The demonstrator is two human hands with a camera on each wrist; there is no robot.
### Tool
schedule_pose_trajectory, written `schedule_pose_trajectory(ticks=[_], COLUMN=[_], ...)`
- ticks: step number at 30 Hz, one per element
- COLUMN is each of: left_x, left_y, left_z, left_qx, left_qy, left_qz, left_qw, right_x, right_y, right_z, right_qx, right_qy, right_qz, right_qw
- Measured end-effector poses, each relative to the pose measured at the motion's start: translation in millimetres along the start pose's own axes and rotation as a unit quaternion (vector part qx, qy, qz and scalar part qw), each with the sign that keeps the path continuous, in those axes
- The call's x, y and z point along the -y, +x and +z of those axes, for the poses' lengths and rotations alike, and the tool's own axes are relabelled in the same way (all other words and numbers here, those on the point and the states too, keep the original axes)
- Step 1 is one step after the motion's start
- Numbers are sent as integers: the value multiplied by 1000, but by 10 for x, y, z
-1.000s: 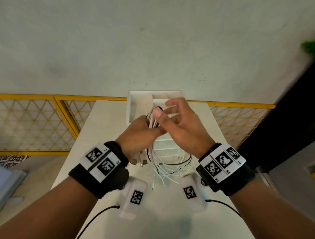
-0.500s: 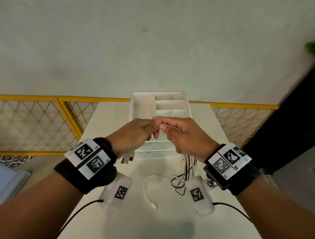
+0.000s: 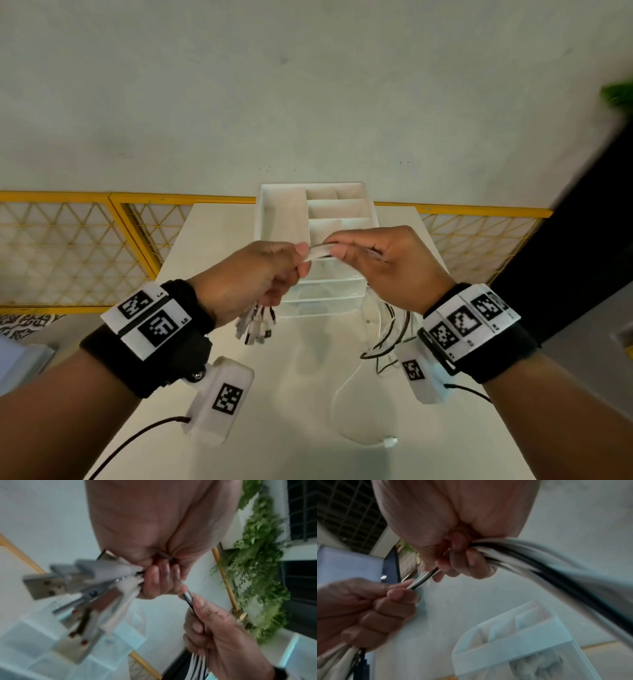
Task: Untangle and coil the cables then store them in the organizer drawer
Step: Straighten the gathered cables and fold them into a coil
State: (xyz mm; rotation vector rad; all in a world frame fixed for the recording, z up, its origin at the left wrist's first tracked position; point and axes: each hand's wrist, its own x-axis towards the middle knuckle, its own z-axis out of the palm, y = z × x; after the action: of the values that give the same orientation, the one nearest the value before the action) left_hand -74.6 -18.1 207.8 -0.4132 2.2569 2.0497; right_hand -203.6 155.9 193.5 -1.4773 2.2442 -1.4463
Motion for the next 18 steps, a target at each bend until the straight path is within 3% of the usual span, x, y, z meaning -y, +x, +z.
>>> schedule_pose_trajectory(ticks=[4,10,14,16,18], left_x=[-91,-99,-146,-182,-203], left_y=[41,94,132,123,121], left_z=[-32,83,252,408,577], left_qx=[-82,-79,-121,-100,-54], left_qy=[-84,-161,-169,-157,-151], left_qz=[53,87,103,101,123], left_qw=[992,980,973,977,979], right_x=[-30,1,143,254,358], right_y=[-23,-7,36,59,75], right_z=[-127,-84,96,201,331], right_qx=[-67,-170,-254,-291,-277], right_qy=[2,2,42,42,27], right_qz=[23,-23,-29,-42,-64], right_qw=[997,985,966,955,958])
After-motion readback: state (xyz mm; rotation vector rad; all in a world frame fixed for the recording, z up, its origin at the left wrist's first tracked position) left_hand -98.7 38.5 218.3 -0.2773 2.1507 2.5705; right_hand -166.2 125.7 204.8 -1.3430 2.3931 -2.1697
